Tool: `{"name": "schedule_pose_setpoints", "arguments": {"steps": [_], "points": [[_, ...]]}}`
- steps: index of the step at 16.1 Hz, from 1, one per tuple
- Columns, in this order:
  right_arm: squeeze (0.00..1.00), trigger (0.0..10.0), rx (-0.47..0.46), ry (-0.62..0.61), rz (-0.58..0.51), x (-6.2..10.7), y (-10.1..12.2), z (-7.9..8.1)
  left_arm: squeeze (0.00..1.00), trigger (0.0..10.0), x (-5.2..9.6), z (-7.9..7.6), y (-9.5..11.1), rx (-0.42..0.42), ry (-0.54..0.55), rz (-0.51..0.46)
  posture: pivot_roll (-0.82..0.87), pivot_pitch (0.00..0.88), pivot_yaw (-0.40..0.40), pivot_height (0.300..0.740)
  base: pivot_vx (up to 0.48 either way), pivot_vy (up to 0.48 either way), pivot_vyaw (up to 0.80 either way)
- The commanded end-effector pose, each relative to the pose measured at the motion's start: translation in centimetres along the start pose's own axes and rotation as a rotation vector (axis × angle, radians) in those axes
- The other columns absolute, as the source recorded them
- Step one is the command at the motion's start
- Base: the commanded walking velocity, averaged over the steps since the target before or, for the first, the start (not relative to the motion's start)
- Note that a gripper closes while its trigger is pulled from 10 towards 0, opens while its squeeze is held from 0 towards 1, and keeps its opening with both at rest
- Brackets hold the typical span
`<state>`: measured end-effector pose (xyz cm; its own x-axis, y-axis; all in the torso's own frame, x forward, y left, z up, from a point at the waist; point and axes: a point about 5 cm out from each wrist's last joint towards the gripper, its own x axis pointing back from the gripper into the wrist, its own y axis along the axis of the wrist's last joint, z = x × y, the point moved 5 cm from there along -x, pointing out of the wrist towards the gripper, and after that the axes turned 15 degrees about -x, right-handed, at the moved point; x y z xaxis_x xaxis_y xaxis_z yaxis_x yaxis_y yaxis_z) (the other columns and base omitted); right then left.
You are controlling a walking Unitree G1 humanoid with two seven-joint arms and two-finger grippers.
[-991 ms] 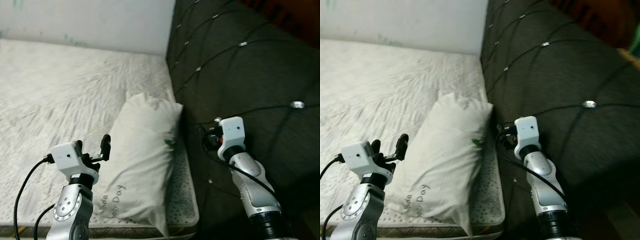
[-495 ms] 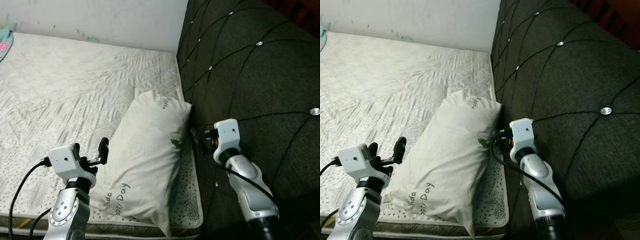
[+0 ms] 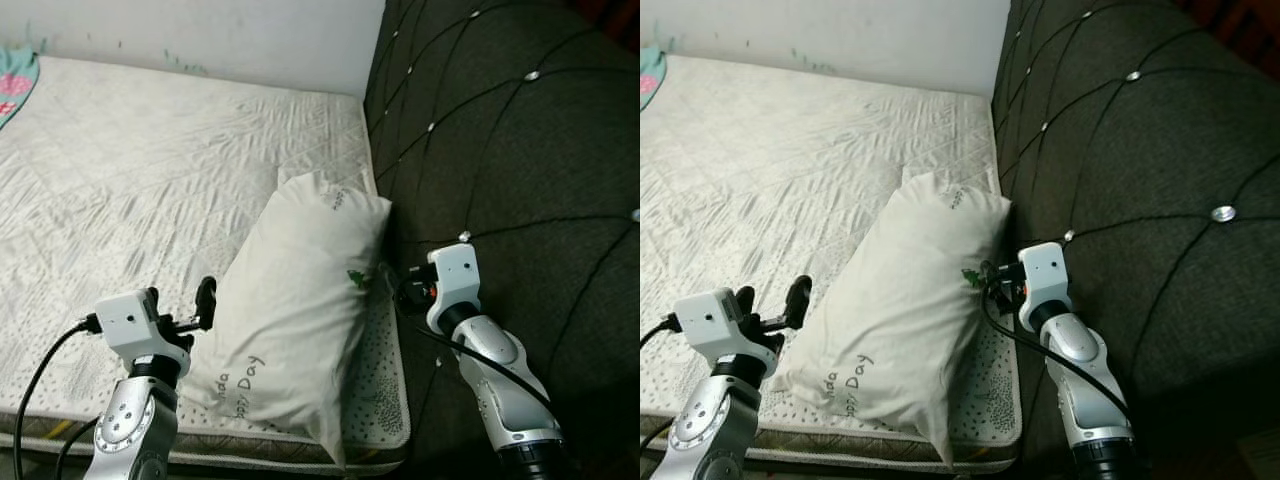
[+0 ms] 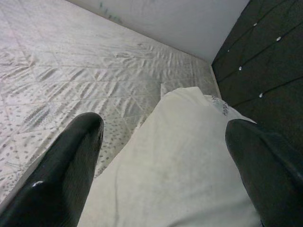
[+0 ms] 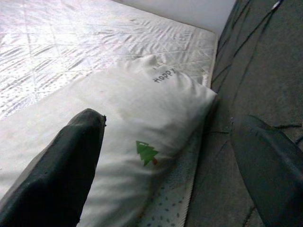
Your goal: Clean up the room
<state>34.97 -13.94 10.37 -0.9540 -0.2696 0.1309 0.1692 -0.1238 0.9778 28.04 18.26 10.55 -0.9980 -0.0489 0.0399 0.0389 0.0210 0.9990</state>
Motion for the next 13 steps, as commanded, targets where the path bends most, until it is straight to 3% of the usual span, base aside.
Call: {"name": "schedule_pose_setpoints", "arguments": {"steps": [1,6,13], "points": [[0.0,10.0,-0.001,0.007,-0.001,0.09,0.24,0.12,0.0,10.0,0.07,-0.31,0.42,0.002,-0.008,-0.008,-0.01,0.126,-0.098,0.671,0.0,0.0,0.0],[0.0,10.0,-0.003,0.019,0.002,0.09,0.22,0.28,0.0,10.0,0.06,-0.3,0.5,-0.001,-0.007,-0.008,-0.01,0.132,-0.098,0.622,0.0,0.0,0.0],[0.0,10.0,0.016,0.041,0.002,-0.29,0.47,0.31,0.0,10.0,0.07,-0.34,0.7,0.004,-0.001,-0.02,-0.01,0.123,-0.101,0.622,0.0,0.0,0.0]]}}
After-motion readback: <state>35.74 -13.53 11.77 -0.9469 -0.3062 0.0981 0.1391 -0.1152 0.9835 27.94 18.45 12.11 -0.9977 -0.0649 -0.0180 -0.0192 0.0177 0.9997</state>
